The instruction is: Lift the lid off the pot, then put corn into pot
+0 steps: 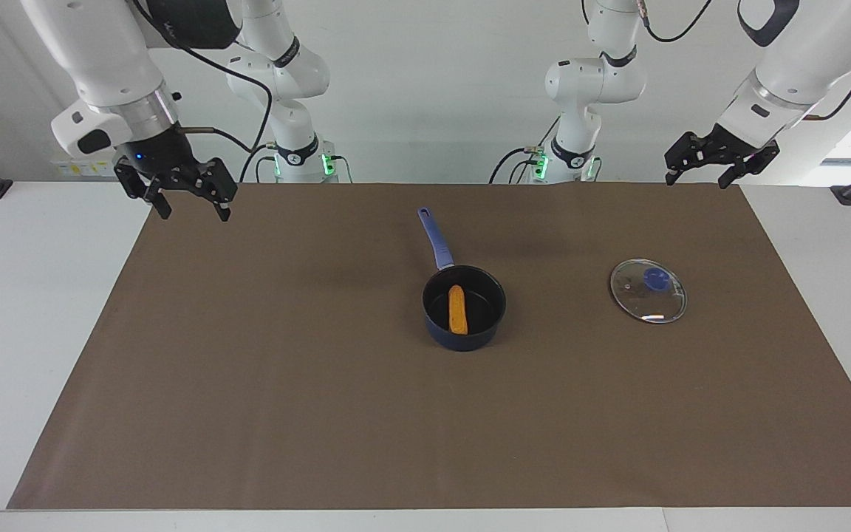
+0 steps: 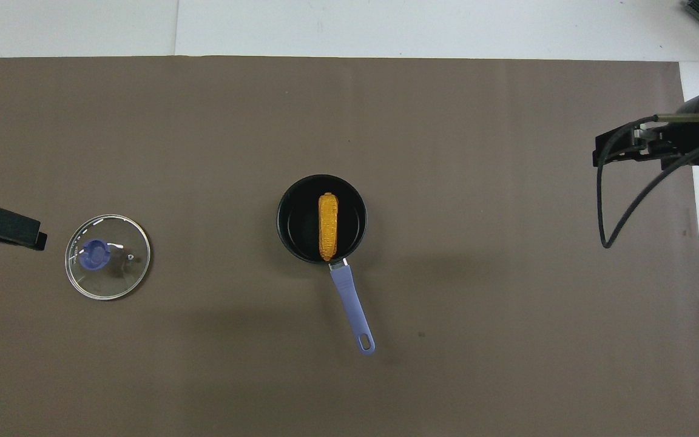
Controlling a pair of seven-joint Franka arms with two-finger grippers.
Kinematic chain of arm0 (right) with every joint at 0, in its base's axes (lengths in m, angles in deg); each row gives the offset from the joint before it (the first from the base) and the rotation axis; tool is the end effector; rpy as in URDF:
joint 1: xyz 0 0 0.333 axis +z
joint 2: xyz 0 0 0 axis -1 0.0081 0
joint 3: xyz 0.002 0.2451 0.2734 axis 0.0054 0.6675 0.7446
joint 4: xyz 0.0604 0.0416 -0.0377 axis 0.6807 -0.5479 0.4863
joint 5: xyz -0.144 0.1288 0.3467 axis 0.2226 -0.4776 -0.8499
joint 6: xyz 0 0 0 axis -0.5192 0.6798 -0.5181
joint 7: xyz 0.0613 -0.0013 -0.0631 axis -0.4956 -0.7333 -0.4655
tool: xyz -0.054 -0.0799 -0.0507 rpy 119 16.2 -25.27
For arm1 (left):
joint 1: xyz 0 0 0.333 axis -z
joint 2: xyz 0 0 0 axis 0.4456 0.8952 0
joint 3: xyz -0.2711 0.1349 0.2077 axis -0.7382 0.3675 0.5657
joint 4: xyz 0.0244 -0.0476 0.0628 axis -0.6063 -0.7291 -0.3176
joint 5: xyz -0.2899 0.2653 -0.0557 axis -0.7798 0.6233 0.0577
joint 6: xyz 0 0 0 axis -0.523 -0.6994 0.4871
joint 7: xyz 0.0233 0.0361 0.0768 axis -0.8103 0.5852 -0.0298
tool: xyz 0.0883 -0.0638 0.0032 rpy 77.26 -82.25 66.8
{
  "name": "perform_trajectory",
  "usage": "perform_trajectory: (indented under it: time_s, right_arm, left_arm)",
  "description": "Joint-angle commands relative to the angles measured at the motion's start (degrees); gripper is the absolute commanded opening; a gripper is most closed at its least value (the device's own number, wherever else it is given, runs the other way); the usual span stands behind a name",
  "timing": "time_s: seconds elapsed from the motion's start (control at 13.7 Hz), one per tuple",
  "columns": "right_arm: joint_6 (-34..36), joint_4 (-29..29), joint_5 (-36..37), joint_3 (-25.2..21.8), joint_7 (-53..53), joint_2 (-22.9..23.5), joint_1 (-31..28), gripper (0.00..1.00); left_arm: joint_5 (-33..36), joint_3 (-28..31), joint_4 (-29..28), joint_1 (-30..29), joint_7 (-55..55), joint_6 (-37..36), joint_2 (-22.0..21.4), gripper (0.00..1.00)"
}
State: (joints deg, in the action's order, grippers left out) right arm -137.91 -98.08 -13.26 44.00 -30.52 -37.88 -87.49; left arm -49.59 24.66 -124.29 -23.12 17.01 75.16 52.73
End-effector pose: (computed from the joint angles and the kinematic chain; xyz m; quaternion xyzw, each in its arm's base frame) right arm 0.5795 -0.0036 0.7130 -0.9982 0.0514 -0.0294 0.0096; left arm 0.5229 -0.0155 0.6781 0.9963 -0.0532 -0.0643 0.0186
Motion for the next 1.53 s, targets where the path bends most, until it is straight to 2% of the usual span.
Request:
perform_trajectory:
  time_s: [0.0,0.15,1.02,1.17,1.46]
  right_arm:
    - [2.02,-2.38,-0.43,0.73,-1.33,-3.37,-1.00,1.00]
    - [0.98,-7.98,-2.36,0.64,-1.15,-5.74,-1.17,1.00]
    - [2.11,-6.78,2.81,0.82,-3.08,-5.84,-0.64,1.00]
    - [2.29,-6.61,4.39,0.73,-6.32,-5.93,-0.56,1.00]
    - [6.33,-4.32,3.35,0.29,-6.51,-5.93,-1.08,1.00]
  left_arm:
    - [0.78,-0.25,-0.08,-0.09,-0.33,-0.66,-0.52,1.00]
    - [0.78,-0.25,-0.08,-0.09,-0.33,-0.66,-0.52,1.00]
    - [0.78,-0.07,-0.08,-0.18,-0.33,-0.66,-0.52,1.00]
    - [0.78,-0.07,-0.08,-0.18,-0.33,-0.66,-0.52,1.00]
    - [0.78,-0.07,-0.08,-0.18,-0.33,-0.66,-0.61,1.00]
